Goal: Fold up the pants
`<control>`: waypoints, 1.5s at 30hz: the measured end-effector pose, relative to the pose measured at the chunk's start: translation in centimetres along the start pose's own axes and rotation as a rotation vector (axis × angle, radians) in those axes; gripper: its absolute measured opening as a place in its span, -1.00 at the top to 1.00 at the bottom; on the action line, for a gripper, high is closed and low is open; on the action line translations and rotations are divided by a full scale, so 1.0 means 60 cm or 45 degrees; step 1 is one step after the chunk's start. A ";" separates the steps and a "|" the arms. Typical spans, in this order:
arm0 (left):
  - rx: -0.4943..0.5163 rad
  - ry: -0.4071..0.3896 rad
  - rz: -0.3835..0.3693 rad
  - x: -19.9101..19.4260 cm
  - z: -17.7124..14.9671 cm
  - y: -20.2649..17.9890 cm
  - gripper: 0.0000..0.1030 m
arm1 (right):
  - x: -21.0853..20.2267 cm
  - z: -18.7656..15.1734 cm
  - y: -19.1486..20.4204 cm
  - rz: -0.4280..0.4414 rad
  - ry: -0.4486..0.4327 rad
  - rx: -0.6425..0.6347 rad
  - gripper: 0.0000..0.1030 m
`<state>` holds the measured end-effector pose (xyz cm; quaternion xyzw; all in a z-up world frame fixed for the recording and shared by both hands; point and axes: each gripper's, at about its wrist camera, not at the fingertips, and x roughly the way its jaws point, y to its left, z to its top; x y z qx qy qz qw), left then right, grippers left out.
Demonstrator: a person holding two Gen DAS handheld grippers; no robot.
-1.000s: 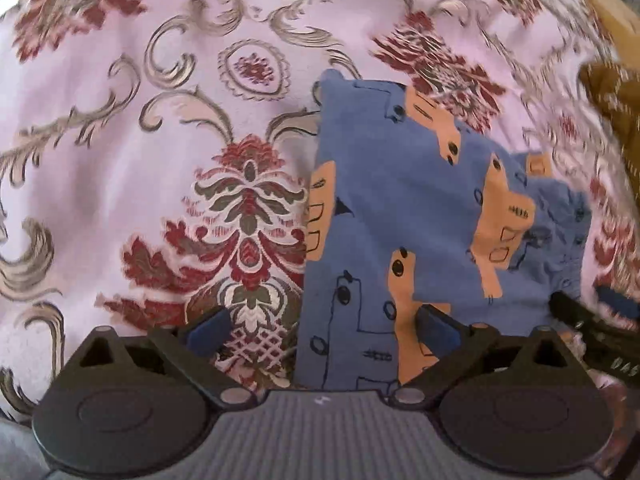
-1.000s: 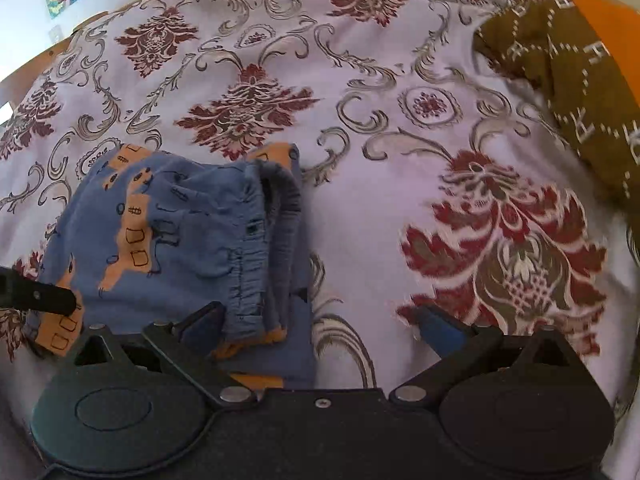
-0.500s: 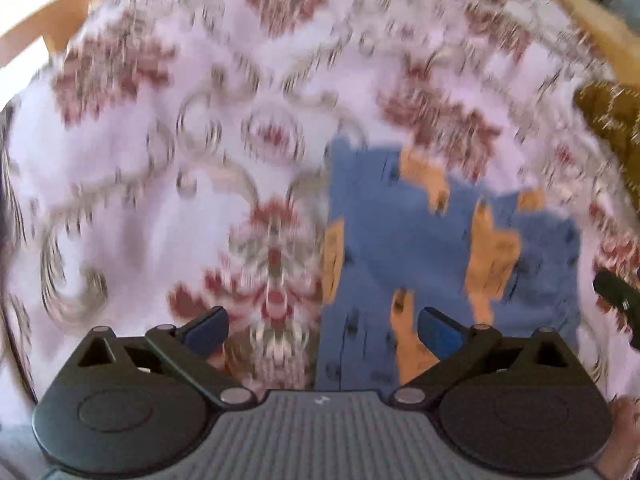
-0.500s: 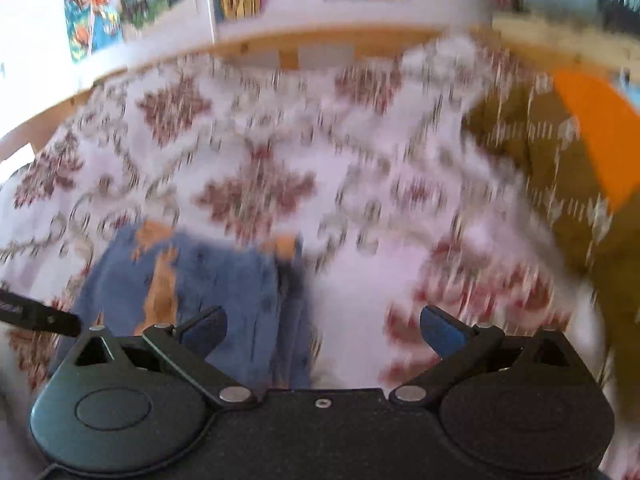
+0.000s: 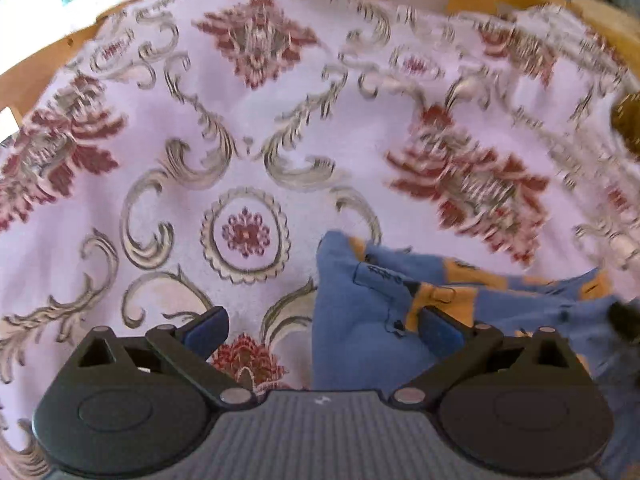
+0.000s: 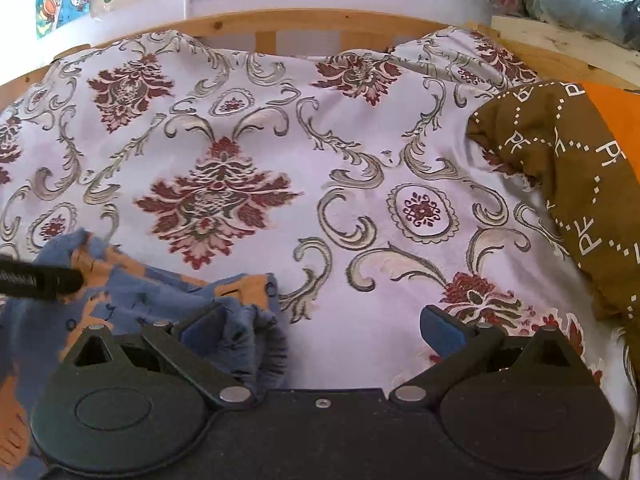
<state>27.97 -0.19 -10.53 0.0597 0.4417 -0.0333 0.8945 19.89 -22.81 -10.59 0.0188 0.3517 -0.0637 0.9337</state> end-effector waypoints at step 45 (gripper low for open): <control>0.046 0.273 -0.272 -0.136 -0.040 0.090 -1.00 | -0.095 -0.003 -0.059 0.449 0.199 0.074 -0.99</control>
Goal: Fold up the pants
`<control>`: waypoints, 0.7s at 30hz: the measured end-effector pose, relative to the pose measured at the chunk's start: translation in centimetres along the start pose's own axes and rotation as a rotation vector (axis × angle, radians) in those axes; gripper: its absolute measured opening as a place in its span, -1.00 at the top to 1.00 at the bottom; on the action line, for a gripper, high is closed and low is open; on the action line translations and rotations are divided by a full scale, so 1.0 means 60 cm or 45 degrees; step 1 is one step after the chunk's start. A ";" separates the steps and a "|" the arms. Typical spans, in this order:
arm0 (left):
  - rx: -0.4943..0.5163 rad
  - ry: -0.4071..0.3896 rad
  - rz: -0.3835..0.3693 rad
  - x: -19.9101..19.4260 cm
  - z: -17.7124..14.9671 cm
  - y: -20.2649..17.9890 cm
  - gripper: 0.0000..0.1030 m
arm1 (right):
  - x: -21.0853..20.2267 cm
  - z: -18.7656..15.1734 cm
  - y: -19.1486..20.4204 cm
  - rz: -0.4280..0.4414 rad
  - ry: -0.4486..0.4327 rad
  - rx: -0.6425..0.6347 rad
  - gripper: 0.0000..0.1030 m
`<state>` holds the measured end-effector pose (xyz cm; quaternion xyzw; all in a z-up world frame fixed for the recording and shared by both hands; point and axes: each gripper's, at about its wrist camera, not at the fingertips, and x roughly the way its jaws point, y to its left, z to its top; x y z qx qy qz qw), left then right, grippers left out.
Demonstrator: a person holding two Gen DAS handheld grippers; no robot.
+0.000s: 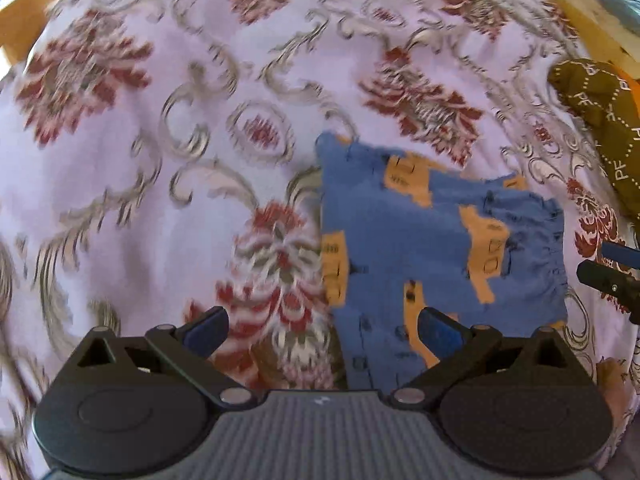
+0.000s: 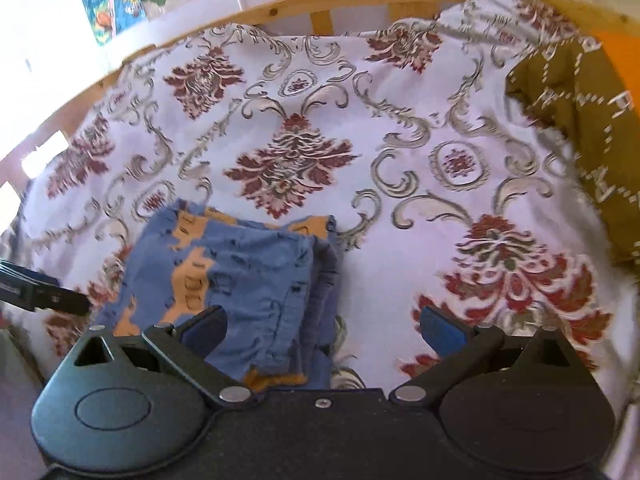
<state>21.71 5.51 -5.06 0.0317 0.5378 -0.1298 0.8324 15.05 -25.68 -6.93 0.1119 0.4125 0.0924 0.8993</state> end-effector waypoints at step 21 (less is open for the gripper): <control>-0.178 -0.072 -0.164 0.095 0.034 0.014 -1.00 | 0.084 -0.002 -0.062 0.462 -0.005 0.047 -0.99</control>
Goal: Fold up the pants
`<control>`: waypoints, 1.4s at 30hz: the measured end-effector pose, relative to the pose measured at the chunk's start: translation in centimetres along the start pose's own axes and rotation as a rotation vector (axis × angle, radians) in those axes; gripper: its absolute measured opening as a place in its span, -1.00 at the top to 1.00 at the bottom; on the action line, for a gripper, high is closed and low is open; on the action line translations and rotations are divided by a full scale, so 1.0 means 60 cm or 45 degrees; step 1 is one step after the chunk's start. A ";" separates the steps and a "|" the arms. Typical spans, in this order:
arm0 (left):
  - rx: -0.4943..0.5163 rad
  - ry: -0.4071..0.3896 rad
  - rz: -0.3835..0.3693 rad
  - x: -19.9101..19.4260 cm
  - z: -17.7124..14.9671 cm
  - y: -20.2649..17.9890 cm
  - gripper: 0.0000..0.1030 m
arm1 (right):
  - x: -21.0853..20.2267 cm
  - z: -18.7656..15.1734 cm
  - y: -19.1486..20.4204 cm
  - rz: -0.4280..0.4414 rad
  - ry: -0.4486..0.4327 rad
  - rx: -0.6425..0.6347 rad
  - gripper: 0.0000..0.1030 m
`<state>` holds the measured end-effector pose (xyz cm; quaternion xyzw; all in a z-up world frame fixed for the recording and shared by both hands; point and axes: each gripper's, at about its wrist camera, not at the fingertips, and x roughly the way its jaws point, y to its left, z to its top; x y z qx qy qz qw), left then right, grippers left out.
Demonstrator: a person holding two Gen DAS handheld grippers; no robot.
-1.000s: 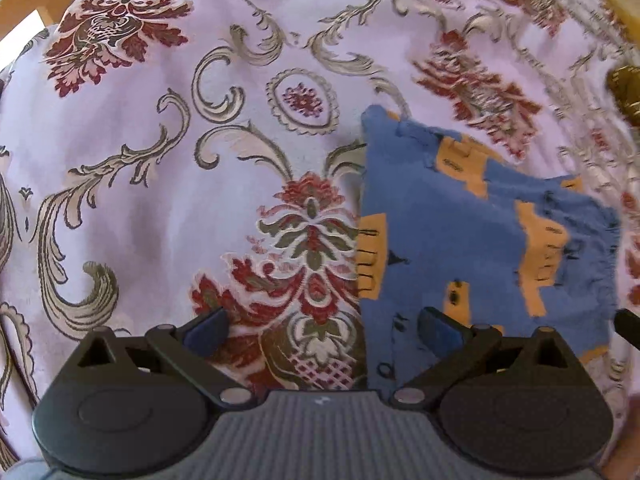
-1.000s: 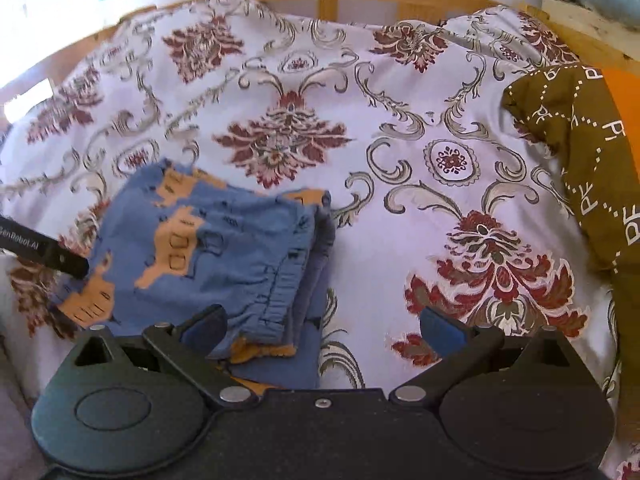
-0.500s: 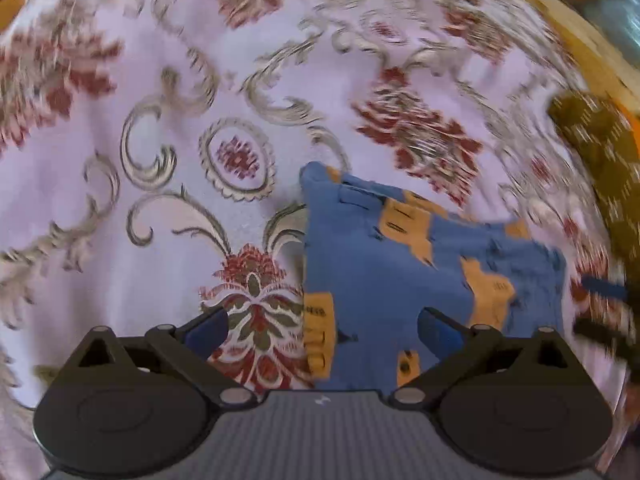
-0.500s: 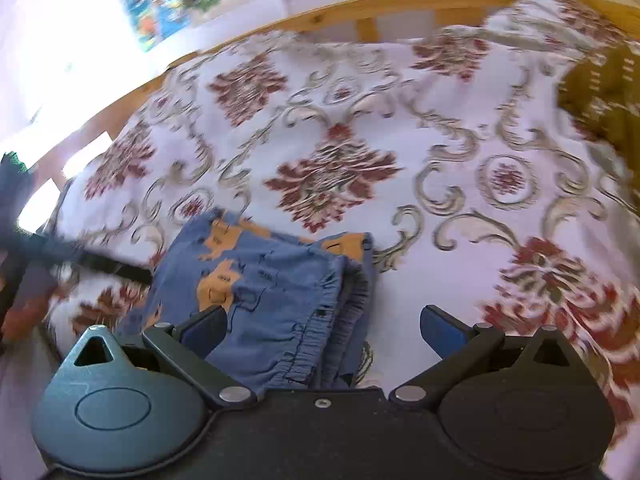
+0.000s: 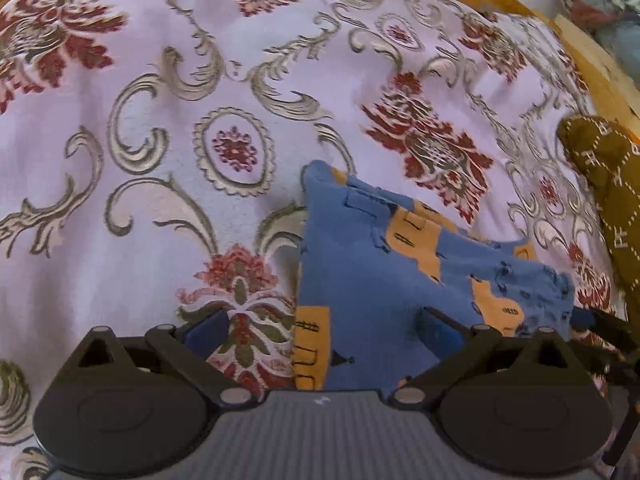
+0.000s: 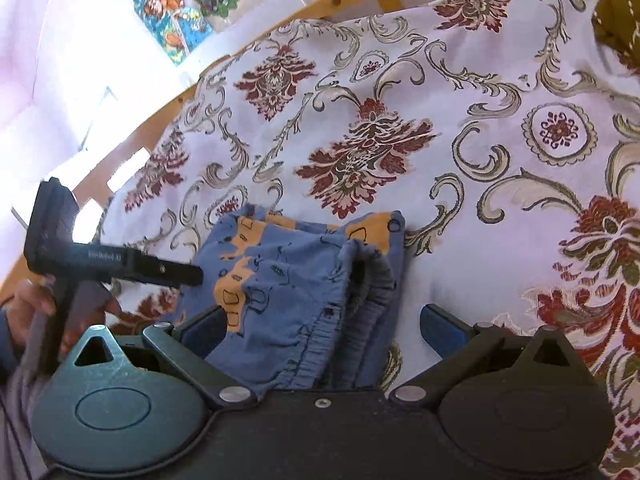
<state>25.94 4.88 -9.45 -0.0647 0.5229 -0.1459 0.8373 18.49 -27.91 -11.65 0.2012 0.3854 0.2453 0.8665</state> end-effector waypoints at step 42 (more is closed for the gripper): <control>-0.131 0.072 -0.202 0.006 -0.001 0.027 -0.02 | 0.004 -0.009 -0.028 -0.035 -0.040 0.221 0.32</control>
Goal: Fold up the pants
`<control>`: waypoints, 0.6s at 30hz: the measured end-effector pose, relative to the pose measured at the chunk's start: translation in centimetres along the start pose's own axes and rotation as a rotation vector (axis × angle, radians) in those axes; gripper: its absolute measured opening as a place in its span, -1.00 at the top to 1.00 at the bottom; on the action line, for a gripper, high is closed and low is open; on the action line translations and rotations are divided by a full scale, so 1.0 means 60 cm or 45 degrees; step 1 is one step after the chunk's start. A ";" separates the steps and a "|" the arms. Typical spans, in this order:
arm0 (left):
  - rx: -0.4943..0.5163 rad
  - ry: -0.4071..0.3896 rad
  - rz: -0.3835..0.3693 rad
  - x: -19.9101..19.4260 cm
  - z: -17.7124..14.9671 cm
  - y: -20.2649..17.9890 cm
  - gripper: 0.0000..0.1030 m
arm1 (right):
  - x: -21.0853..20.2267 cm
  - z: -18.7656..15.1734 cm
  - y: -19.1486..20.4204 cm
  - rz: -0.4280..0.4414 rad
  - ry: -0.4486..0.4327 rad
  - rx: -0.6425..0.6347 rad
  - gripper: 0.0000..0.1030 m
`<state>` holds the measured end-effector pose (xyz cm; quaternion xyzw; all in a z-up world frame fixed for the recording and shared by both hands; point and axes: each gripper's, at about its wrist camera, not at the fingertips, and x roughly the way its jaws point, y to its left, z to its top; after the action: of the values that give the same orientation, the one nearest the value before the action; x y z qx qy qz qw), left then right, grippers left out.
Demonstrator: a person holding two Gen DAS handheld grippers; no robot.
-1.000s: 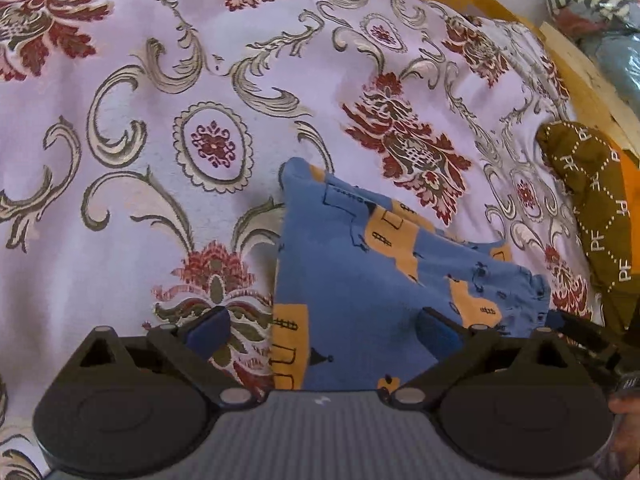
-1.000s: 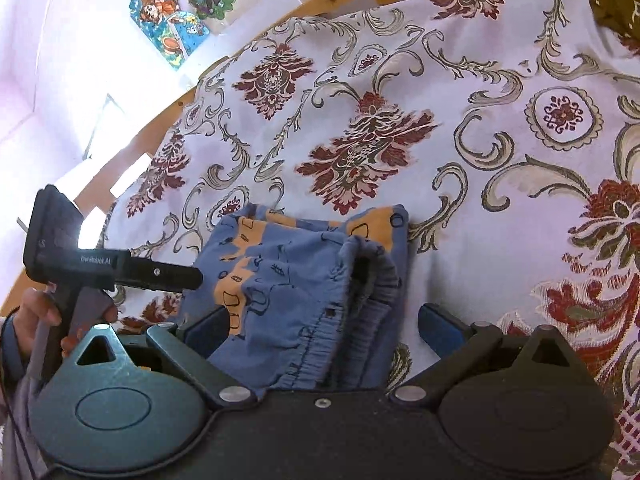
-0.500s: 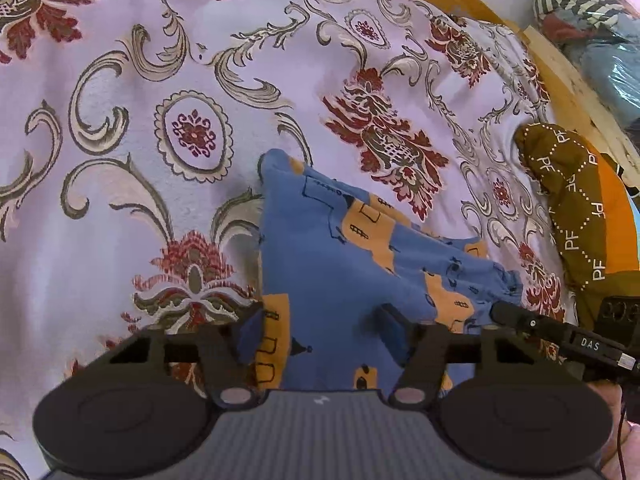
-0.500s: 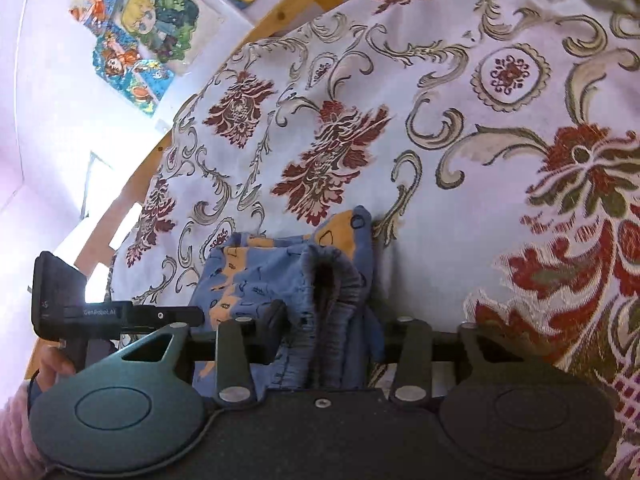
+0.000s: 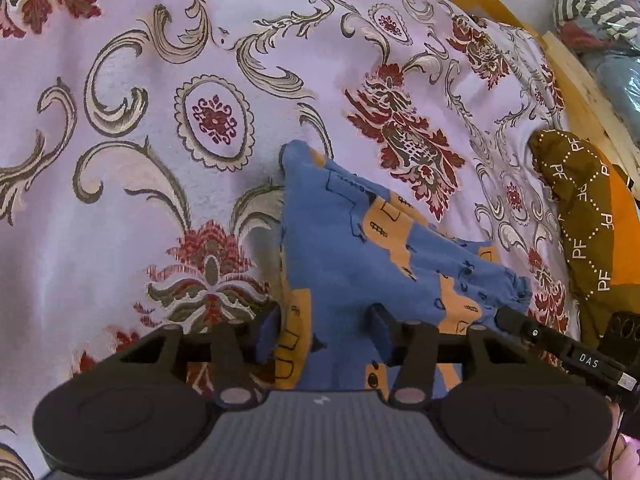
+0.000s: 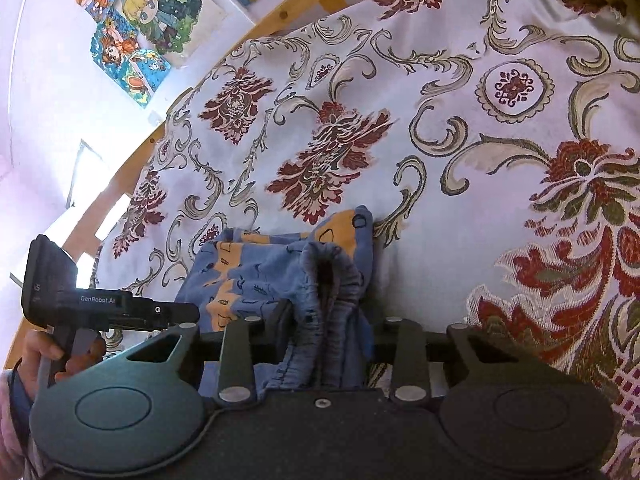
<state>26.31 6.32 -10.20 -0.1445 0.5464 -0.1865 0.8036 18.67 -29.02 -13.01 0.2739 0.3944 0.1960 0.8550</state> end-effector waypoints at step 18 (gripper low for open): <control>0.351 -0.105 0.179 -0.027 -0.029 -0.076 0.73 | -0.023 -0.033 0.104 -0.263 -0.137 -0.363 0.56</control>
<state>23.50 2.94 -7.51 -0.0015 0.4909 -0.1969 0.8487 15.54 -24.35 -9.42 0.1180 0.3425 0.1461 0.9206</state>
